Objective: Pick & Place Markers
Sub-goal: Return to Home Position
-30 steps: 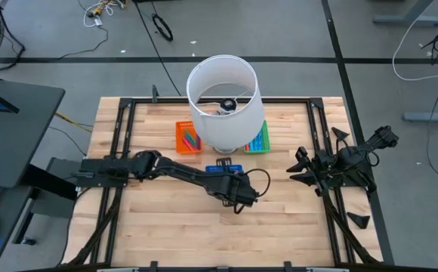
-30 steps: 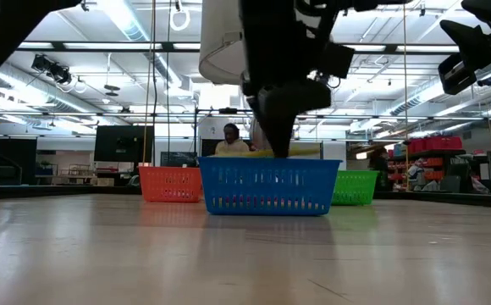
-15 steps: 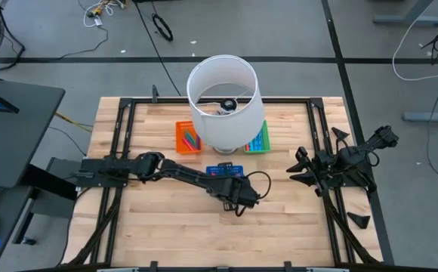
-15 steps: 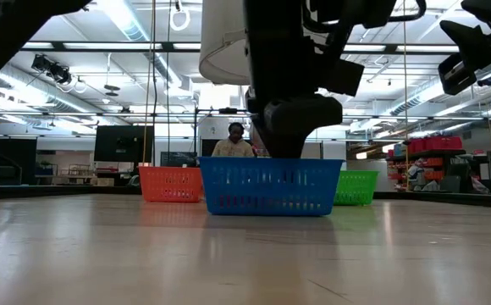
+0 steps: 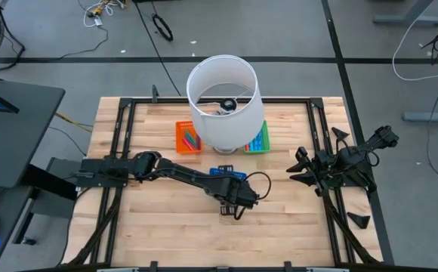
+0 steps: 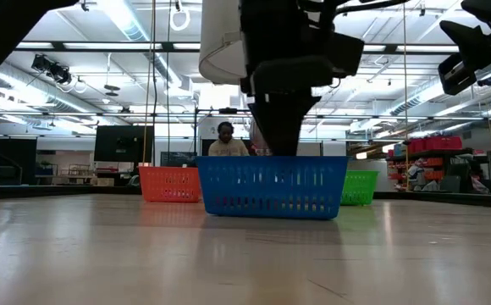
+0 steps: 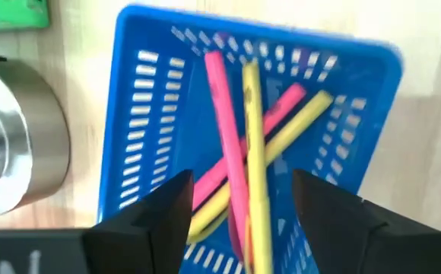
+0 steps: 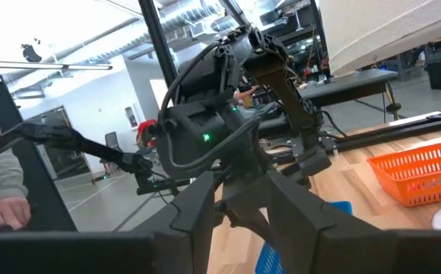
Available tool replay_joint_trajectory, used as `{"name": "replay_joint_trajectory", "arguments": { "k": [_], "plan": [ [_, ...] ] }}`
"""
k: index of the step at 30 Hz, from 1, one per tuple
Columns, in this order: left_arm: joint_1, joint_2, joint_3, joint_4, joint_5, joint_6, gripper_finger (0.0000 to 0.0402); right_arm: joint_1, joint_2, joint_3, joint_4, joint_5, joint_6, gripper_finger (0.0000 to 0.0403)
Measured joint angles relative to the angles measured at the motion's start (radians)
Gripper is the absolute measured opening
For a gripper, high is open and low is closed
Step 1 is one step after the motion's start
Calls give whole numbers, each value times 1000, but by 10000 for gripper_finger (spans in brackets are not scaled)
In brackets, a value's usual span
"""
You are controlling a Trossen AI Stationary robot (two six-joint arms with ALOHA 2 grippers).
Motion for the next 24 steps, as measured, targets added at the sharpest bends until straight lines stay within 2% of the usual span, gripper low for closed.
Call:
{"name": "replay_joint_trajectory", "arguments": {
  "k": [11,24],
  "plan": [
    [-3,-18,0,-118,-19,89,236,0,0,0,0,0,0,119],
    [-34,-93,-1,-117,-55,130,236,0,0,0,0,0,0,119]
  ]
}}
